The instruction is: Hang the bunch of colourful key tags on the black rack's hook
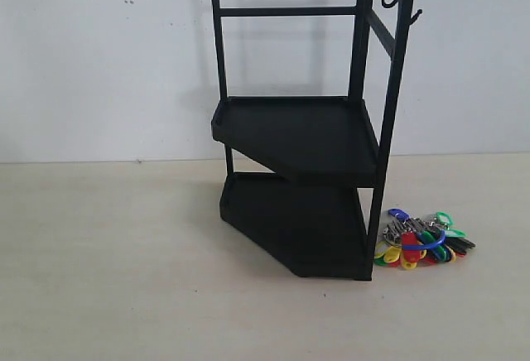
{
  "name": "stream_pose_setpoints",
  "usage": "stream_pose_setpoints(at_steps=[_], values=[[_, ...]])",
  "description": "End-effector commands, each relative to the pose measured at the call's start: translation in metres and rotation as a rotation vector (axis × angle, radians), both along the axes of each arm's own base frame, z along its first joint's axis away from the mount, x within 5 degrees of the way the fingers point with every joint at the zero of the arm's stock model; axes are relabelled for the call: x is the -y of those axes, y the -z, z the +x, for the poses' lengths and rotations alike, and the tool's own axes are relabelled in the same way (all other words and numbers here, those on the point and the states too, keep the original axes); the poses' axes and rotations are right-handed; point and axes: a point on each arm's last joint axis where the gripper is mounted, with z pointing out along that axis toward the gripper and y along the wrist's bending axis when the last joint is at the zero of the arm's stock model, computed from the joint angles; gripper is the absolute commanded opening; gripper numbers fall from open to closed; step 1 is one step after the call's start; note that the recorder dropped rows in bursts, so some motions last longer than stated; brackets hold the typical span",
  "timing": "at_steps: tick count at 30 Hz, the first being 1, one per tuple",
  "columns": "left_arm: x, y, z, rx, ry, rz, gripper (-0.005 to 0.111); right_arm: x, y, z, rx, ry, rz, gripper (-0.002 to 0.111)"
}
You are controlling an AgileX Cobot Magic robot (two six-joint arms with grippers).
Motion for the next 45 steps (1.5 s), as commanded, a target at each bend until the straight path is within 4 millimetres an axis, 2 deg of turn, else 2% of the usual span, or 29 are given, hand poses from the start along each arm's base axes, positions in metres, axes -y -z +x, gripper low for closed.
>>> stream_pose_setpoints(at_steps=[1,6,12,17,23,26,32,36,38,45], values=[[0.0,-0.001,0.0,0.008,0.0,0.009,0.004,0.0,-0.017,-0.005,0.172,-0.048,0.159,0.0],[0.0,-0.001,0.0,0.008,0.0,0.009,0.004,0.001,-0.034,-0.004,-0.096,-0.015,0.175,0.0],[0.0,-0.001,0.0,0.008,0.0,0.009,0.004,0.002,-0.042,0.022,-0.288,0.003,0.195,0.0],[0.0,-0.001,0.0,0.008,0.0,0.009,0.004,0.002,-0.042,0.034,-0.3,0.002,0.195,0.0],[0.0,-0.001,0.0,0.008,0.0,0.009,0.004,0.002,-0.055,0.036,-0.159,-0.015,0.191,0.0],[0.0,-0.001,0.0,0.008,0.0,0.009,0.004,0.002,-0.056,0.036,-0.15,-0.018,0.198,0.0],[0.0,-0.001,0.0,0.008,0.0,0.009,0.004,0.002,-0.054,0.041,-0.151,-0.052,0.53,0.0],[0.0,-0.001,0.0,0.008,0.0,0.009,0.004,0.003,-0.049,0.061,-0.251,-0.029,0.611,0.0],[0.0,-0.001,0.0,0.008,0.0,0.009,0.004,0.004,-0.044,0.077,-0.339,-0.002,0.616,0.0],[0.0,-0.001,0.0,0.008,0.0,0.009,0.004,0.006,-0.01,0.138,-0.664,0.106,0.666,0.0]])
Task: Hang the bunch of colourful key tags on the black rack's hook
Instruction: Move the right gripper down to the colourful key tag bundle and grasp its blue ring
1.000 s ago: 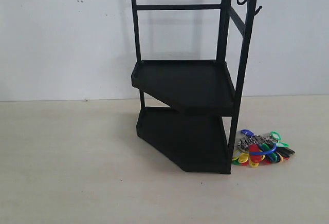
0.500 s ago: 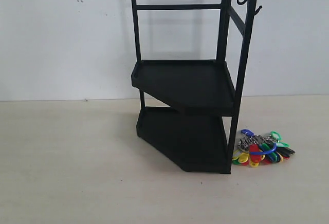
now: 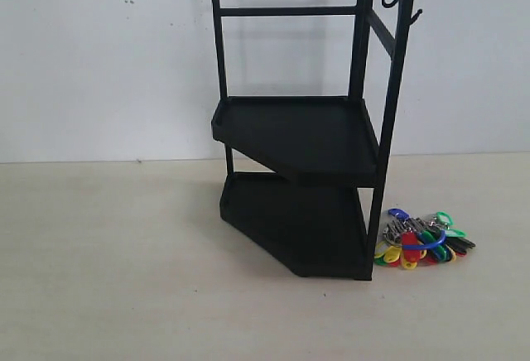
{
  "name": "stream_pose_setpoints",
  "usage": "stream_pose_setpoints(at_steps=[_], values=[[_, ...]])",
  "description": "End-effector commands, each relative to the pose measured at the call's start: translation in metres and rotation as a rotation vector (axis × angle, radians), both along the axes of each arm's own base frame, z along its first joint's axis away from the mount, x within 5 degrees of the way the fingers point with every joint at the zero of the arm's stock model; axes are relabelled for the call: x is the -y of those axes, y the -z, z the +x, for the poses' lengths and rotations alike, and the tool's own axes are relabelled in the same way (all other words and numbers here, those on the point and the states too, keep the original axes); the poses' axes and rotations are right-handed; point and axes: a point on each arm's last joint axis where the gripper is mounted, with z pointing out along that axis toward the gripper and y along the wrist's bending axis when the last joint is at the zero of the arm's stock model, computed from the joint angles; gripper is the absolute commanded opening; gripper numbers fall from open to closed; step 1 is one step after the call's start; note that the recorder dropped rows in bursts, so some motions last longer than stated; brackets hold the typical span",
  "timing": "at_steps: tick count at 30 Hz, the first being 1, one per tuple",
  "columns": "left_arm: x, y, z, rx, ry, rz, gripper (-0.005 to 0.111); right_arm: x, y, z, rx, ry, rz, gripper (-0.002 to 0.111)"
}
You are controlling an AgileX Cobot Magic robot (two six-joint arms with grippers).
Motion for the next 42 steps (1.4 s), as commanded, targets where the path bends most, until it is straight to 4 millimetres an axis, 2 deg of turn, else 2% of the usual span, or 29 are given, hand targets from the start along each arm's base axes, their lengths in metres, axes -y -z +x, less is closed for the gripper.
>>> stream_pose_setpoints(at_steps=[1,5,14,18,21,25,27,28,31,32,39,42], values=[[0.0,-0.001,0.0,0.008,0.0,0.009,0.004,0.002,0.02,0.038,-0.187,0.018,0.033,0.0],[0.0,-0.001,0.0,0.008,0.0,0.009,0.004,0.004,0.029,0.072,-0.303,0.027,0.051,0.0],[0.0,-0.001,0.0,0.008,0.0,0.009,0.004,-0.001,0.04,0.131,-0.557,0.109,0.283,0.0],[0.0,-0.001,0.0,0.008,0.0,0.009,0.004,-0.008,0.048,0.148,-0.628,0.066,0.361,0.0],[0.0,-0.001,0.0,0.008,0.0,0.009,0.004,-0.012,0.063,0.169,-0.632,-0.009,0.36,0.0],[0.0,-0.001,0.0,0.008,0.0,0.009,0.004,-0.009,0.078,0.177,-0.628,0.027,0.347,0.0],[0.0,-0.001,0.0,0.008,0.0,0.009,0.004,-0.008,0.084,0.179,-0.629,0.042,0.347,0.005],[0.0,-0.001,0.0,0.008,0.0,0.009,0.004,-0.007,0.086,0.18,-0.632,0.046,0.346,0.012],[0.0,-0.001,0.0,0.008,0.0,0.009,0.004,-0.007,0.092,0.182,-0.631,0.071,0.37,0.042],[0.0,-0.001,0.0,0.008,0.0,0.009,0.004,-0.006,0.094,0.183,-0.626,0.081,0.374,0.046],[0.0,-0.001,0.0,0.008,0.0,0.009,0.004,-0.004,0.109,0.189,-0.632,0.127,0.4,0.043],[0.0,-0.001,0.0,0.008,0.0,0.009,0.004,-0.005,0.109,0.199,-0.636,0.114,0.408,0.043]])
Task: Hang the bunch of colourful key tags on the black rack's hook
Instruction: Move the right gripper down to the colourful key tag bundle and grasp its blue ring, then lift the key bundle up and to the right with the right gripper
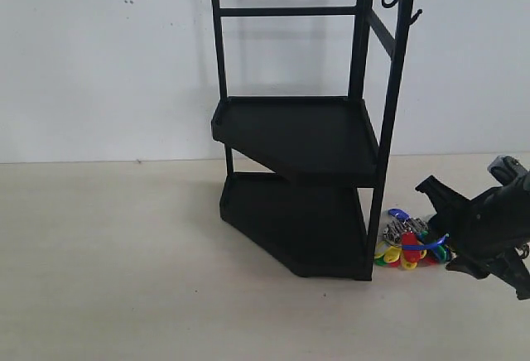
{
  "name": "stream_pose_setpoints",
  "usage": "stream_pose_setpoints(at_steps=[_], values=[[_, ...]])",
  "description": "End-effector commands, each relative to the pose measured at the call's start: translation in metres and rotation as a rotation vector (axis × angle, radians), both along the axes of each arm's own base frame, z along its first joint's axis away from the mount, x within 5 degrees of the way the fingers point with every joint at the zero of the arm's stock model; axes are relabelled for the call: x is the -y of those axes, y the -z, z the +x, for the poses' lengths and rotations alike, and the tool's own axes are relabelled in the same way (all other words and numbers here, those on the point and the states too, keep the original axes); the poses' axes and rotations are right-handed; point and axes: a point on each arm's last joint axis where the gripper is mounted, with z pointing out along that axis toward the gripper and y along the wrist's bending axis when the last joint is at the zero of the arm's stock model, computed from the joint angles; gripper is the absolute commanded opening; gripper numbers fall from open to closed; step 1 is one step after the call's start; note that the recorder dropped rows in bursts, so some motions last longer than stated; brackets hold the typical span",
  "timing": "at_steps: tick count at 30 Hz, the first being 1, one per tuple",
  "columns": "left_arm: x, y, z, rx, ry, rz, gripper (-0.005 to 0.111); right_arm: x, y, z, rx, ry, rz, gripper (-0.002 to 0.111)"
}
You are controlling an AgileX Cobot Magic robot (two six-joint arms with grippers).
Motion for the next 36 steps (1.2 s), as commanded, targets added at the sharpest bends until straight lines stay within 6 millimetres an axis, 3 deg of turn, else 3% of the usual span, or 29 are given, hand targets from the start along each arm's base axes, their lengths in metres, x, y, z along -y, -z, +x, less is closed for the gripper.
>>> stream_pose_setpoints(at_steps=[1,26,28,33,36], values=[[0.0,-0.001,0.0,0.008,0.0,0.006,0.004,0.002,-0.003,0.012,0.018,-0.003,0.005,0.043],[0.0,-0.001,0.0,0.008,0.0,0.006,0.004,0.004,0.017,0.041,0.026,0.051,0.021,0.043],[0.0,-0.001,0.0,0.008,0.0,0.006,0.004,0.004,0.017,0.043,0.022,0.046,0.027,0.037],[0.0,-0.001,0.0,0.008,0.0,0.006,0.004,0.003,0.02,0.045,0.011,0.041,0.035,-0.001],[0.0,-0.001,0.0,0.008,0.0,0.006,0.004,0.003,0.021,0.045,0.01,0.043,0.035,0.0]])
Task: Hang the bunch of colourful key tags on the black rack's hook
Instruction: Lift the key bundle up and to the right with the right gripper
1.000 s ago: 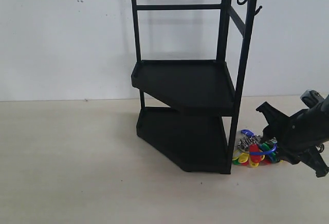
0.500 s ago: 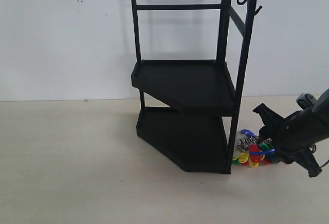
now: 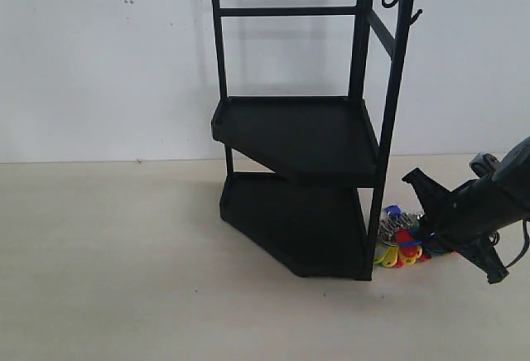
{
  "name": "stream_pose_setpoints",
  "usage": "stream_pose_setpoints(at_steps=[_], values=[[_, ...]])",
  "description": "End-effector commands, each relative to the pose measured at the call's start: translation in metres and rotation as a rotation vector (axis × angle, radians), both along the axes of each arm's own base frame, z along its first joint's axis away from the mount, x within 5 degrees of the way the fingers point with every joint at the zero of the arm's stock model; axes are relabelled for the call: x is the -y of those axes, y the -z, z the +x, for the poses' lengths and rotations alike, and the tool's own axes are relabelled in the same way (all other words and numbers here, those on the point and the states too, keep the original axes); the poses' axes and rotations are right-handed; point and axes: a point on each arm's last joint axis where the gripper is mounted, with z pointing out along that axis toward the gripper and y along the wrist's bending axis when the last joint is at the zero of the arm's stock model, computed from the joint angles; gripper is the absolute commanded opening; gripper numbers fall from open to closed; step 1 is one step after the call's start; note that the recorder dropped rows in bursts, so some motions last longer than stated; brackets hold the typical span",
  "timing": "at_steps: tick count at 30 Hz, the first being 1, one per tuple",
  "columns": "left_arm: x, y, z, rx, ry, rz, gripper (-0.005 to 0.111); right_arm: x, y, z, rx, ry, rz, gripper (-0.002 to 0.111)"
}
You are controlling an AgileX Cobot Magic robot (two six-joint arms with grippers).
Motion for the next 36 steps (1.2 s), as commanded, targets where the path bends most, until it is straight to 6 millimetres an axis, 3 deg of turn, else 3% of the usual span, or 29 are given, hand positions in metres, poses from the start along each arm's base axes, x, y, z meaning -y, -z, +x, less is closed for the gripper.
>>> stream_pose_setpoints(at_steps=[1,6,9,15,22,29,36], values=[[0.0,-0.001,0.0,0.008,0.0,0.006,0.004,0.002,0.0,0.001,0.002,-0.001,-0.002,0.0],[0.0,-0.001,0.0,0.008,0.0,0.006,0.004,0.001,-0.01,0.0,0.036,-0.128,-0.078,0.0],[0.0,-0.001,0.0,0.008,0.0,0.006,0.004,0.001,-0.028,-0.001,0.091,-0.213,-0.143,0.0],[0.0,-0.001,0.0,0.008,0.0,0.006,0.004,0.001,-0.08,-0.011,0.217,-0.381,-0.305,0.0],[0.0,-0.001,0.0,0.008,0.0,0.006,0.004,0.005,-0.152,-0.034,0.386,-0.447,-0.488,0.0],[0.0,-0.001,0.0,0.008,0.0,0.006,0.004,0.007,-0.225,-0.076,0.565,-0.475,-0.672,0.0],[0.0,-0.001,0.0,0.008,0.0,0.006,0.004,0.01,-0.274,-0.135,0.57,-0.568,-0.904,0.0]])
